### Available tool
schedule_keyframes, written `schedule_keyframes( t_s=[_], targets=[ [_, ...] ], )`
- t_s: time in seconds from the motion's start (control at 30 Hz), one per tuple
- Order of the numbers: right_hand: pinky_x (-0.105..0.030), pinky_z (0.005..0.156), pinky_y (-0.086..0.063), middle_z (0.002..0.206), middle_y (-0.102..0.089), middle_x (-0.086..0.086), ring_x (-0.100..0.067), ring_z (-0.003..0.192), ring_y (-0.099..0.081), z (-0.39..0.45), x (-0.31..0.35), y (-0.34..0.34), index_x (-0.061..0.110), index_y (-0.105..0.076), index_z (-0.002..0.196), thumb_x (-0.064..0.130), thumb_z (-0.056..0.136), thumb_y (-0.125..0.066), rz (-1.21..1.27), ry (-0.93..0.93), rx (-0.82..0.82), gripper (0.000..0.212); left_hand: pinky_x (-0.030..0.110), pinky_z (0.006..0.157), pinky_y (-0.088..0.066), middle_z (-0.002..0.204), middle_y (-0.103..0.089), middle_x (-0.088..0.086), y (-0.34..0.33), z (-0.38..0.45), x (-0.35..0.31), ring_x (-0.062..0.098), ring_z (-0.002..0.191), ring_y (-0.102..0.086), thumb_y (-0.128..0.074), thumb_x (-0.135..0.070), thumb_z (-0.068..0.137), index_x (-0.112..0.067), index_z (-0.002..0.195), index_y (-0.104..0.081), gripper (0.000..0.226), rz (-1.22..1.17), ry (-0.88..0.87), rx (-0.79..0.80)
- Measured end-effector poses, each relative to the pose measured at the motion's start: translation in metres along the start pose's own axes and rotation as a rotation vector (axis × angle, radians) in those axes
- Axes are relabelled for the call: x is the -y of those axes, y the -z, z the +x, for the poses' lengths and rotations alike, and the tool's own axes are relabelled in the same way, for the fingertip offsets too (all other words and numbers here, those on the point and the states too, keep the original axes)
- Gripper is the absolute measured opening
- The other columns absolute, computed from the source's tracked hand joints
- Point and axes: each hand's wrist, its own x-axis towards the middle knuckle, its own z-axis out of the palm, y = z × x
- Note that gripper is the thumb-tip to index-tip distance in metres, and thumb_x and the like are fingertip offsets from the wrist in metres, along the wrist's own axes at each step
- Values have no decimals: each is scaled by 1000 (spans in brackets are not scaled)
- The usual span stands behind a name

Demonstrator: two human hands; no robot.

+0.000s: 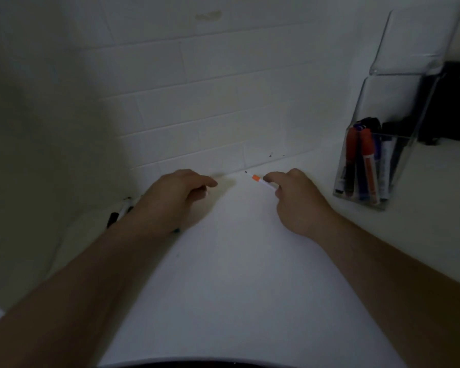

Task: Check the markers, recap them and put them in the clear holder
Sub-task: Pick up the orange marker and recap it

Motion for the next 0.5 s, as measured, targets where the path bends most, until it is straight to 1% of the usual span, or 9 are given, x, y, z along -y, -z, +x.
schedule_keyframes(
  t_s=[0.07, 0.1, 0.13, 0.17, 0.2, 0.23, 0.33, 0.4, 0.5],
  targets=[
    [-29, 74, -38, 105, -39, -4, -25, 85, -50, -1, 0, -1, 22, -63, 122, -4, 90, -49, 11, 4, -10, 43, 11, 88, -43, 103, -69, -4, -1, 0, -5, 10, 96, -62, -63, -7, 95, -23, 107, -76, 23, -124, 46, -112],
    [-29, 74, -40, 105, -39, -3, -24, 84, -50, -2, 1, -1, 23, -63, 119, -4, 91, -48, 20, 5, -17, 41, 11, 88, -44, 101, -69, -5, -4, 0, -6, 10, 95, -63, -64, -7, 94, -27, 100, -75, 24, -202, 93, -153],
    [-29, 75, -42, 104, -39, -2, -22, 84, -51, -2, 1, -1, 23, -63, 117, -2, 93, -48, 31, 12, -32, 38, 19, 88, -49, 98, -69, -5, -6, 0, -6, 15, 92, -64, -63, -7, 94, -32, 95, -73, 28, -297, 154, -179],
    [-27, 73, -41, 103, -40, 0, -18, 82, -51, -2, 2, -1, 24, -64, 114, 2, 95, -49, 43, 28, -56, 33, 33, 85, -53, 96, -70, -2, -6, 0, -6, 23, 89, -65, -62, -7, 94, -35, 91, -71, 29, -414, 208, -194],
    [-24, 70, -38, 100, -42, 1, -14, 80, -49, -1, 4, -1, 26, -64, 110, 8, 97, -50, 59, 51, -90, 26, 45, 80, -54, 97, -71, 3, -7, 0, -5, 33, 87, -65, -60, -5, 95, -33, 90, -70, 29, -528, 241, -203],
    [-22, 68, -35, 97, -45, 3, -10, 78, -48, -1, 6, 0, 29, -64, 104, 15, 97, -53, 77, 82, -128, 19, 50, 77, -53, 99, -70, 9, -6, -1, -6, 35, 87, -65, -58, -2, 95, -27, 92, -69, 27, -624, 245, -210],
    [-27, 72, -40, 88, -59, 6, -9, 82, -54, -4, 17, 5, 29, -67, 92, 29, 93, -64, 133, 229, -242, 3, 46, 80, -52, 95, -72, 11, -6, -2, -8, 27, 85, -65, -58, 4, 93, -15, 92, -67, 22, -700, 209, -220],
    [-30, 73, -47, 84, -63, 7, -10, 80, -57, -8, 25, 6, 27, -69, 91, 33, 90, -67, 154, 319, -291, 7, 41, 79, -51, 87, -71, 9, -7, -3, -11, 21, 81, -63, -60, 6, 91, -15, 92, -69, 23, -719, 205, -222],
    [-36, 71, -50, 82, -64, 7, -11, 77, -59, -10, 32, 5, 28, -71, 91, 35, 90, -68, 144, 376, -326, 7, 25, 78, -49, 86, -71, -3, -9, -1, -13, 10, 80, -64, -66, 5, 89, -22, 96, -73, 28, -737, 240, -244]
  ],
)
